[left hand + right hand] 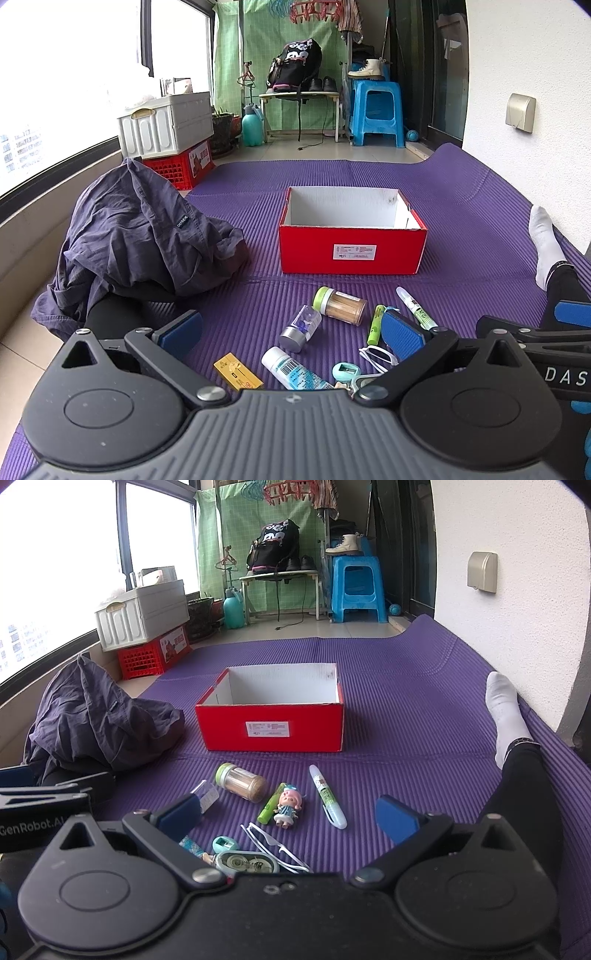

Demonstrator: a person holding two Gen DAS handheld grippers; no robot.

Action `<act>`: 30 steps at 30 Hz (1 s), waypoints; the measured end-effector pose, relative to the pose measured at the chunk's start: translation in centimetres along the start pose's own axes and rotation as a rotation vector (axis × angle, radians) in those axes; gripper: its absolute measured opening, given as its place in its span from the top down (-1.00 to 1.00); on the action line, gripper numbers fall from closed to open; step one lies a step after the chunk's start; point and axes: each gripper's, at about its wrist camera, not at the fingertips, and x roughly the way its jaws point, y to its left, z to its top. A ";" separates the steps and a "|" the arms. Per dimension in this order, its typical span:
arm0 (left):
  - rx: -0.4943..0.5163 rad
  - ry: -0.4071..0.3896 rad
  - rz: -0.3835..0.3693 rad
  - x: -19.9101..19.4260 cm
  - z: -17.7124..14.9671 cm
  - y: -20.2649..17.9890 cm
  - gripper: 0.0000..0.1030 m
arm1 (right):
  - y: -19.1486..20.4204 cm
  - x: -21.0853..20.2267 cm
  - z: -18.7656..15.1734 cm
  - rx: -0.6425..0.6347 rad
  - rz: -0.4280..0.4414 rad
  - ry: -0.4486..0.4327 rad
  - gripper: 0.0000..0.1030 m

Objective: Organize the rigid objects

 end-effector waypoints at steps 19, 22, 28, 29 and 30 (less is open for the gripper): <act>0.001 0.110 -0.014 6.0 -0.3 0.6 -1.00 | -1.0 4.8 0.8 -0.031 0.032 0.097 -0.82; -0.009 0.130 -0.053 7.3 -0.1 0.9 -1.00 | -1.1 6.1 1.0 -0.046 0.045 0.113 -0.68; 0.057 0.129 -0.064 10.5 0.4 0.2 -1.00 | -1.2 9.2 1.5 -0.091 0.035 0.137 -0.65; 0.060 0.130 -0.065 11.1 0.5 0.1 -1.00 | -1.3 9.7 1.6 -0.094 0.039 0.143 -0.63; 0.060 0.129 -0.064 11.8 0.7 0.1 -1.00 | -1.5 10.3 1.7 -0.095 0.039 0.149 -0.63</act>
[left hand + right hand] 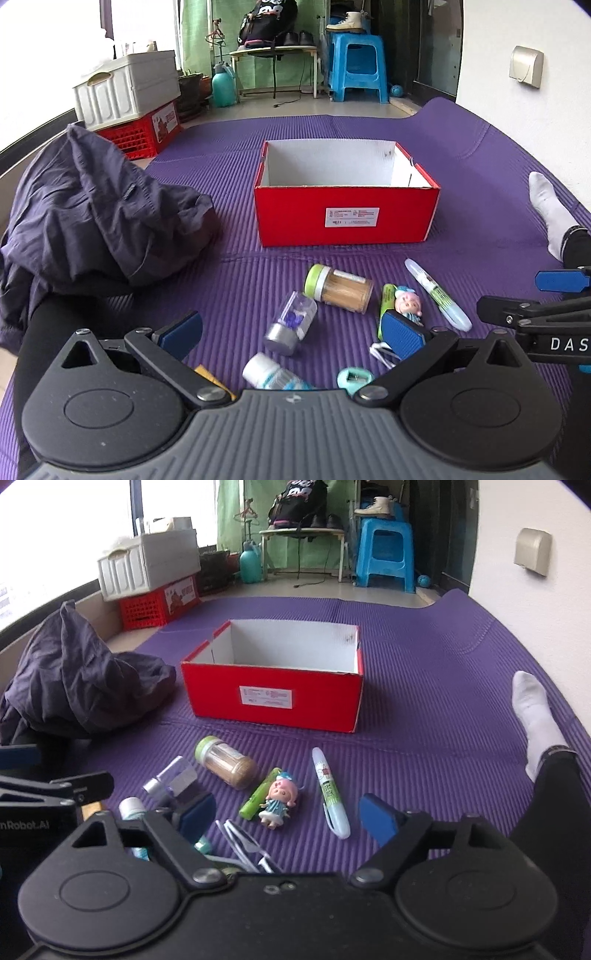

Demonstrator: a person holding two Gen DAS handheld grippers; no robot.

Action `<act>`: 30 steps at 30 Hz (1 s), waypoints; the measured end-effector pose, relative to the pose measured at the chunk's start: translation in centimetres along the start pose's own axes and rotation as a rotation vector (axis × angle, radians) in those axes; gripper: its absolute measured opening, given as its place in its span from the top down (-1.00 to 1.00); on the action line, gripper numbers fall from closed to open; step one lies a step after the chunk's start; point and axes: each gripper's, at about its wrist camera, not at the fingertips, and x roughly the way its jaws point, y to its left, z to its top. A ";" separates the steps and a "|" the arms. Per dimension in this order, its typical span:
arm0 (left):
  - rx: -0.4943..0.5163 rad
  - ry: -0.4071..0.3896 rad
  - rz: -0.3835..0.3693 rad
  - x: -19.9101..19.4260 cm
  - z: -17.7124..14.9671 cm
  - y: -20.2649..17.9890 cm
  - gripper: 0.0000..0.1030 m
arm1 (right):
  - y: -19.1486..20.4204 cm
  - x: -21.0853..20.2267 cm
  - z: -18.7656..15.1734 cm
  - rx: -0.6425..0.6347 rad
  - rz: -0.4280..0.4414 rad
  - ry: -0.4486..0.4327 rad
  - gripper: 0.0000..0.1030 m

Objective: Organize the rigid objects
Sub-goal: 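Grasp the clear pill vial with left tool while right tool grasps the glue tube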

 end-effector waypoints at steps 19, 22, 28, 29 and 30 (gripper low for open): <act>0.106 0.086 0.017 11.2 1.4 -0.5 -1.00 | -2.9 10.4 1.0 -0.035 0.013 0.118 -0.34; 0.101 0.117 -0.014 12.5 1.2 -0.5 -1.00 | -3.7 11.9 0.8 -0.017 -0.005 0.144 -0.25; 0.112 0.163 -0.030 14.8 0.7 -0.6 -0.73 | -5.4 14.5 0.2 0.012 0.005 0.202 0.02; 0.114 0.176 -0.029 15.1 0.5 -0.6 -0.71 | -5.4 14.8 0.2 0.009 0.010 0.209 0.06; 0.114 0.183 -0.026 15.3 0.3 -0.5 -0.71 | -5.4 15.1 0.0 0.004 0.013 0.216 0.09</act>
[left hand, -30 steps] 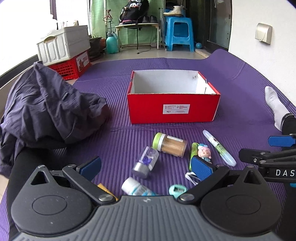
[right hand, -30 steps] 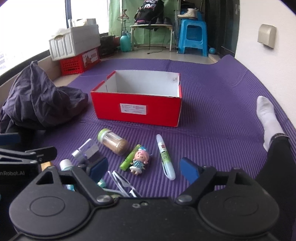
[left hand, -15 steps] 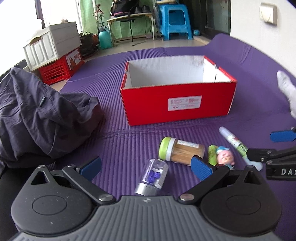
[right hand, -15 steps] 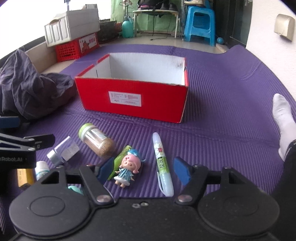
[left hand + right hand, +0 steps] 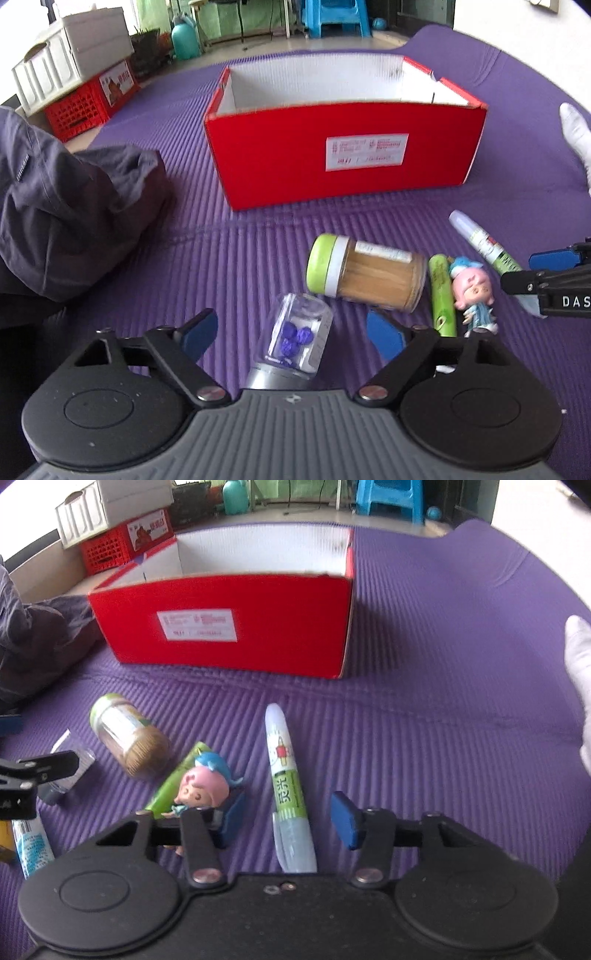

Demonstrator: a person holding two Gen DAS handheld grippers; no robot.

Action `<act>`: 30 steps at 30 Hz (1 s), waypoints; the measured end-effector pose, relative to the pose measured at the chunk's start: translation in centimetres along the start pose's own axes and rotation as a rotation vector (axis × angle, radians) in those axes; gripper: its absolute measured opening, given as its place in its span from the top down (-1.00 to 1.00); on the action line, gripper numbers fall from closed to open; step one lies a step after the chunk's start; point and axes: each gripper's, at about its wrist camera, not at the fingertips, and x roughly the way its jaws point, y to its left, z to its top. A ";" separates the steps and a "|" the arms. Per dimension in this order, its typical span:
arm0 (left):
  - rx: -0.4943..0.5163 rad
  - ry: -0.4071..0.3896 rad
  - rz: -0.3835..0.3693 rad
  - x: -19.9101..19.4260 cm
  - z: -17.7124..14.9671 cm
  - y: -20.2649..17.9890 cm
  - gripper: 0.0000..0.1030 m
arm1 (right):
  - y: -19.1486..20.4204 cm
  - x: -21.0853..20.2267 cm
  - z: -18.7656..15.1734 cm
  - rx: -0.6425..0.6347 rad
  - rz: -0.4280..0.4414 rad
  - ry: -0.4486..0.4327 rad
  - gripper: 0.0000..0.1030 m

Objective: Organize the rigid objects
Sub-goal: 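Grasp the clear pill vial with left tool while right tool grasps the glue tube, then carry vial and glue tube into the red box and open both tools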

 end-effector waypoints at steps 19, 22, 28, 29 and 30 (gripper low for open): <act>0.017 0.034 0.007 1.2 -0.6 0.2 0.17 | 0.4 1.6 0.5 -0.042 -0.015 -0.004 0.68; 0.013 0.030 0.007 1.0 -0.6 0.4 0.18 | 0.4 1.0 0.6 -0.035 -0.008 -0.012 0.68; -0.003 0.018 -0.002 -0.2 0.1 0.8 0.20 | 0.6 -1.0 1.2 -0.015 0.026 -0.045 0.68; -0.004 0.011 -0.004 -0.5 0.3 0.9 0.20 | 0.7 -1.3 1.3 -0.015 0.030 -0.050 0.68; -0.004 0.011 -0.004 -0.7 0.4 1.0 0.21 | 0.8 -1.7 1.4 -0.016 0.034 -0.054 0.68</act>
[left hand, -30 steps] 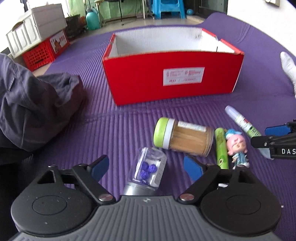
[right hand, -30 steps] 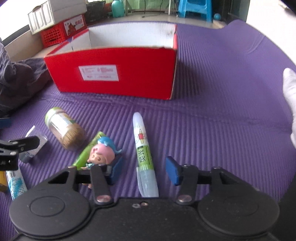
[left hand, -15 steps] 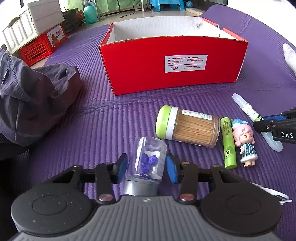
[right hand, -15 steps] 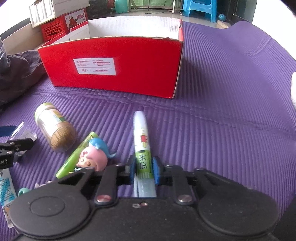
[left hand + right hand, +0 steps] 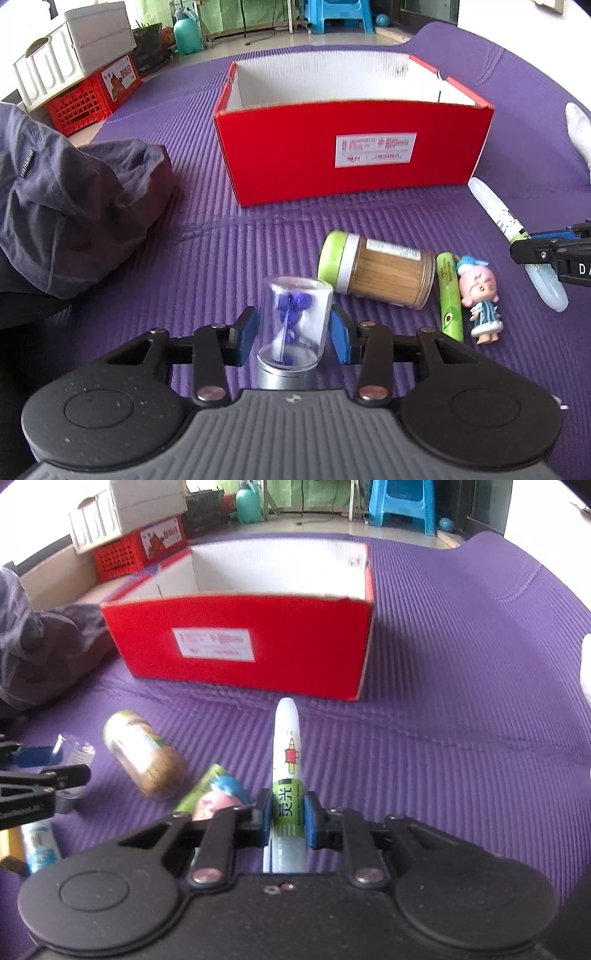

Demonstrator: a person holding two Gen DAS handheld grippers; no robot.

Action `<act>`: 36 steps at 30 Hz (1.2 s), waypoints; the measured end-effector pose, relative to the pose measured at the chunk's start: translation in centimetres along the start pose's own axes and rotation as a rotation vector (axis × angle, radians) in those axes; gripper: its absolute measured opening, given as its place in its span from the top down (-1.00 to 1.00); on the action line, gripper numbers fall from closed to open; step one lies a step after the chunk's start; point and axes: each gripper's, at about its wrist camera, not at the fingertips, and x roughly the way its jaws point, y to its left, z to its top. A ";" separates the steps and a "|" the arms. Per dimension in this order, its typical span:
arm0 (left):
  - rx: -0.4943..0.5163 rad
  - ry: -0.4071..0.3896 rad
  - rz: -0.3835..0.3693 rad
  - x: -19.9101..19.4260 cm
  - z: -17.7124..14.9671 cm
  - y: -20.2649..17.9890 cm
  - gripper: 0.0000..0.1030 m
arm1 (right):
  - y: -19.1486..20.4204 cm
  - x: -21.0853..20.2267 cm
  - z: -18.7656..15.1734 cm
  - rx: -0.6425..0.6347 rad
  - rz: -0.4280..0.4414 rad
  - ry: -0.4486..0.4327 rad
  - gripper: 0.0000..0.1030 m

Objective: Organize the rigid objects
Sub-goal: 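Carry vial and glue tube into the red box and open both tools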

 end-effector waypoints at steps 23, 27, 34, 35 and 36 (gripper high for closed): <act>-0.054 -0.048 -0.087 -4.5 8.8 2.5 0.22 | 1.8 -4.3 7.0 -0.020 0.053 -0.061 0.68; -0.044 -0.057 -0.096 -4.3 11.4 2.8 0.22 | 1.6 -4.0 9.0 -0.024 0.036 -0.084 0.68; -0.032 -0.058 -0.087 -2.2 15.4 2.9 0.22 | 1.1 -2.3 12.0 -0.016 0.014 -0.094 0.68; -0.028 -0.059 -0.084 -1.8 16.0 2.8 0.22 | 1.1 -2.1 12.2 -0.018 0.009 -0.095 0.68; -0.024 -0.059 -0.082 -1.4 16.4 2.8 0.22 | 1.0 -1.7 12.5 -0.022 0.004 -0.092 0.68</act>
